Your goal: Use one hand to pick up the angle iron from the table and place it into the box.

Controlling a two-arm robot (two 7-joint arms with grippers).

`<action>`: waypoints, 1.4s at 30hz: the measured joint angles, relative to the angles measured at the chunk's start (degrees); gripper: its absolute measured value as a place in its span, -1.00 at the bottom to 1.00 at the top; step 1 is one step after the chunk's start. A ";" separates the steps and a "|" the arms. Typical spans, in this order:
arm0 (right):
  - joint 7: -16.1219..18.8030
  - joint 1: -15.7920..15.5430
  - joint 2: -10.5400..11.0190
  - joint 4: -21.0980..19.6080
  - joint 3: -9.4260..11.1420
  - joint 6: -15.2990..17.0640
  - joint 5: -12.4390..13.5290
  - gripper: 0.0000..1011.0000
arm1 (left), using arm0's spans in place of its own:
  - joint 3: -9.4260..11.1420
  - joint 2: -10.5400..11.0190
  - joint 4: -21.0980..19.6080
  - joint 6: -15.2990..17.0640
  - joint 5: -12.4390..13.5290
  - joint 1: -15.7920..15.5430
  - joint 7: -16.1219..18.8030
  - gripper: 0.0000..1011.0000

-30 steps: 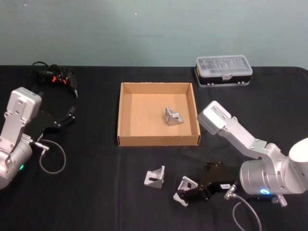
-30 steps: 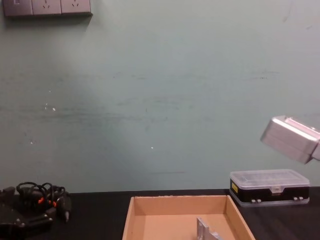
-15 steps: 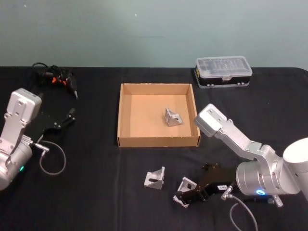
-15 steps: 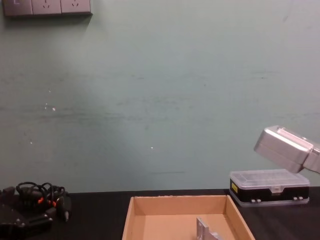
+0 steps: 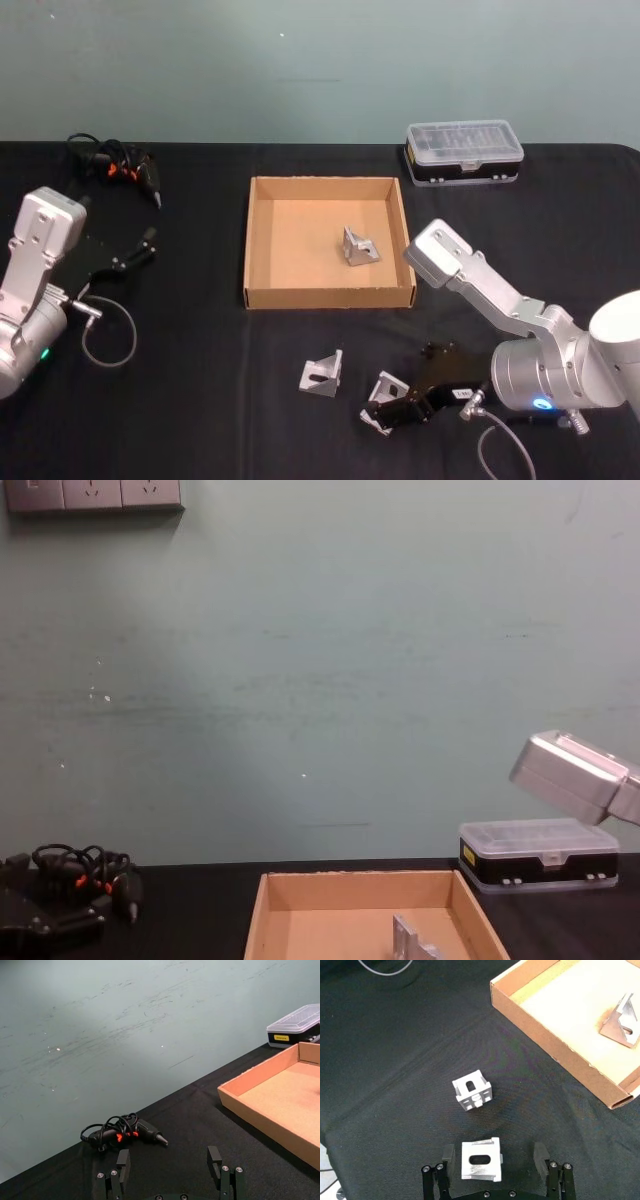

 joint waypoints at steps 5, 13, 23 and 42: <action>-0.04 -0.03 0.00 -0.04 0.03 0.02 0.02 0.98 | 0.00 0.00 0.00 0.00 0.00 0.00 0.00 1.00; -0.07 -0.08 0.00 -0.09 0.09 0.06 0.07 0.79 | 0.00 0.00 0.00 0.00 0.00 0.00 0.00 1.00; -0.12 -0.09 0.00 -0.12 0.11 0.09 0.10 0.20 | 0.00 0.00 0.00 0.00 0.00 0.00 0.00 1.00; -0.13 -0.09 0.00 -0.11 0.11 0.09 0.10 -0.89 | 0.00 0.00 0.00 0.00 0.00 0.00 0.00 1.00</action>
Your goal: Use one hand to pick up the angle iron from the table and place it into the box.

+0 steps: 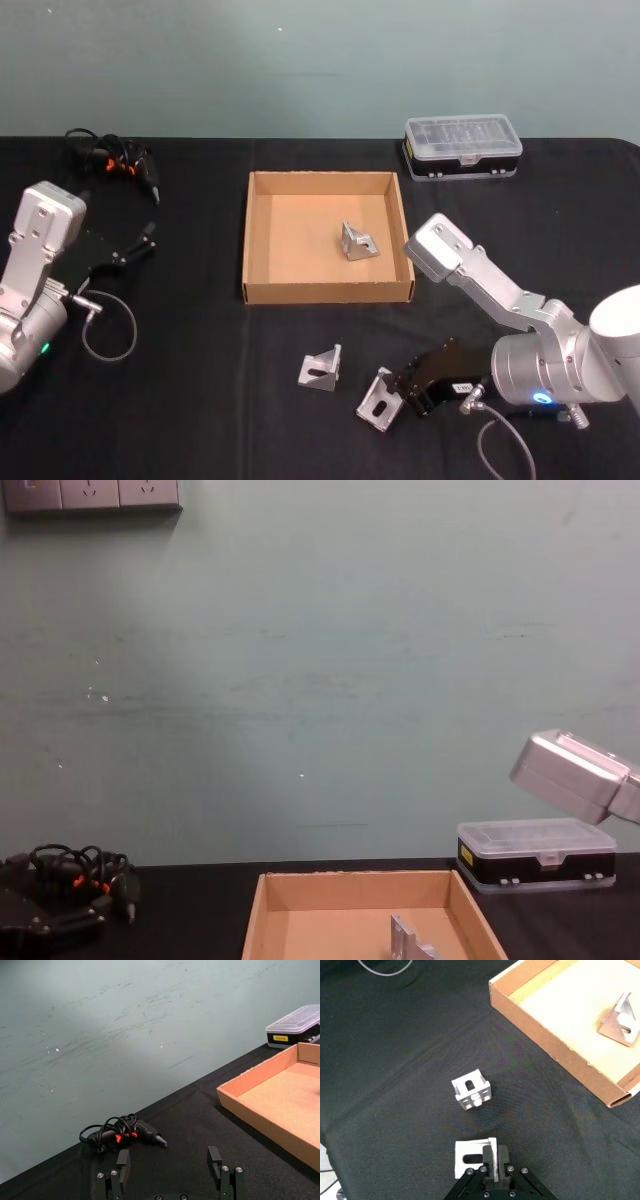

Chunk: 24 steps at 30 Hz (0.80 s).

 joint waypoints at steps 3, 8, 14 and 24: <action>0.00 0.00 0.00 0.00 0.00 0.00 0.00 -0.89 | 0.00 0.00 0.00 0.00 0.00 0.00 0.00 1.00; 0.00 0.00 0.00 0.00 0.00 0.00 0.00 -0.89 | 0.00 0.00 0.00 0.00 0.00 0.00 0.00 1.00; 0.02 -0.01 -0.28 -0.28 0.12 -1.09 -0.04 -0.89 | 0.00 0.00 0.00 0.00 0.00 0.00 0.00 1.00; 1.01 5.64 -3.24 1.03 -1.18 -2.42 -1.37 -0.89 | 0.00 0.00 0.00 0.00 0.00 0.00 0.00 1.00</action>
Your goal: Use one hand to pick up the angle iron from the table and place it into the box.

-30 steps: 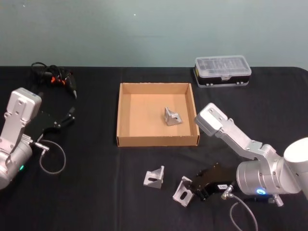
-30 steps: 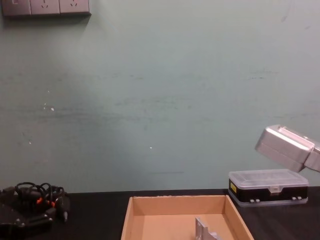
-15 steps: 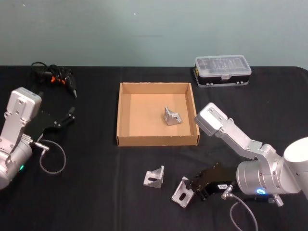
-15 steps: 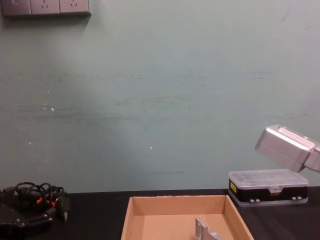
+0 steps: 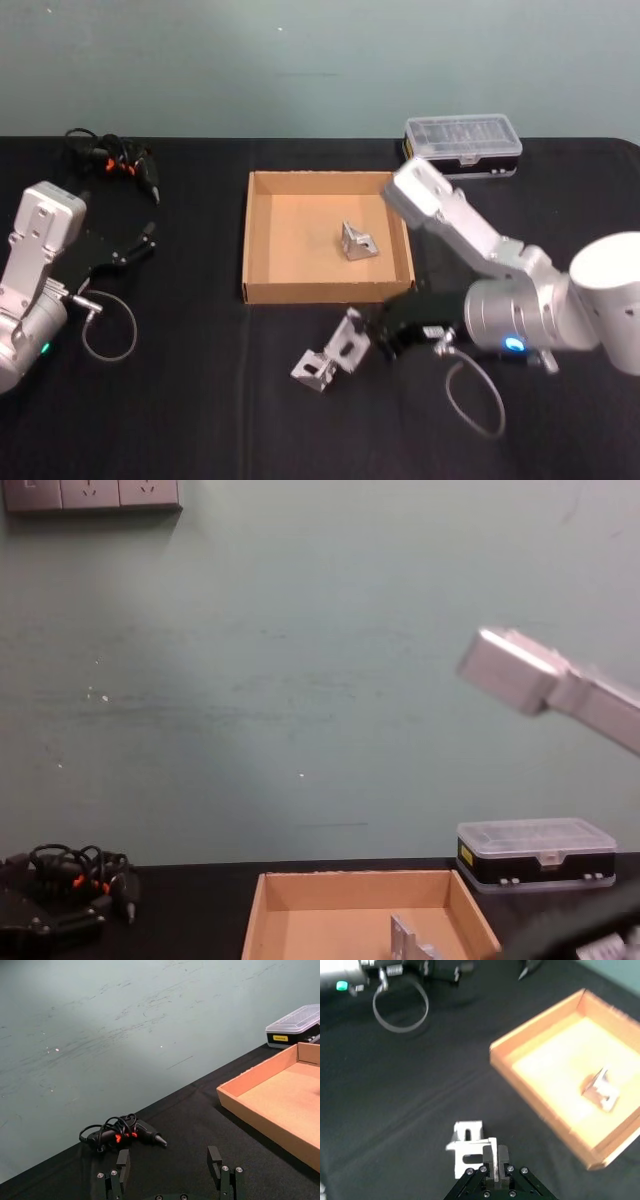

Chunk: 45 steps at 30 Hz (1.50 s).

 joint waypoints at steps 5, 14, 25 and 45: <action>0.11 4.26 -2.37 2.79 -0.51 -0.66 -0.87 -0.89 | 0.00 0.00 0.00 0.00 0.00 0.00 0.00 1.00; 0.95 11.20 -6.38 9.78 -2.78 -1.73 -3.14 -0.89 | 0.00 0.00 0.00 0.00 0.00 0.00 0.00 1.00; 2.15 18.16 -11.62 21.92 -5.57 -4.12 -6.66 -0.89 | 0.00 0.00 0.00 0.00 0.00 0.00 0.00 1.00; 5.01 25.52 -19.79 40.71 -8.08 -9.70 -11.17 -0.89 | 0.00 0.00 0.00 0.00 0.00 0.00 0.00 1.00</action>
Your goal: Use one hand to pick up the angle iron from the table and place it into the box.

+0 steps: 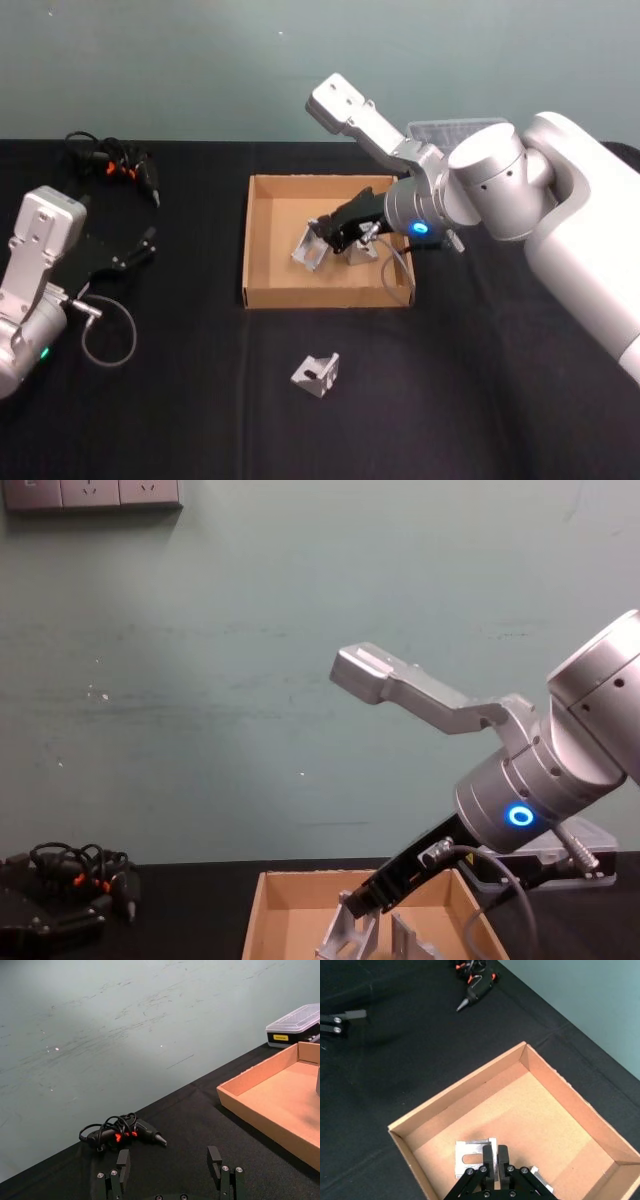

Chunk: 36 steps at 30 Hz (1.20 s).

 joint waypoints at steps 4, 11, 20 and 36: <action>0.63 0.90 -1.42 3.45 -0.21 -1.17 -0.69 -0.89 | 0.00 0.00 0.00 0.00 0.00 0.00 0.00 1.00; 1.14 1.81 -3.10 7.19 -0.24 -2.18 -1.71 -0.89 | 0.00 0.00 0.00 0.00 0.00 0.00 0.00 1.00; 1.28 2.35 -4.14 9.32 0.09 -2.61 -2.63 -0.89 | 0.00 0.00 0.00 0.00 0.00 0.00 0.00 1.00; 1.27 2.25 -3.96 8.92 0.04 -2.53 -2.45 -0.22 | 0.00 0.00 0.00 0.00 0.00 0.00 0.00 1.00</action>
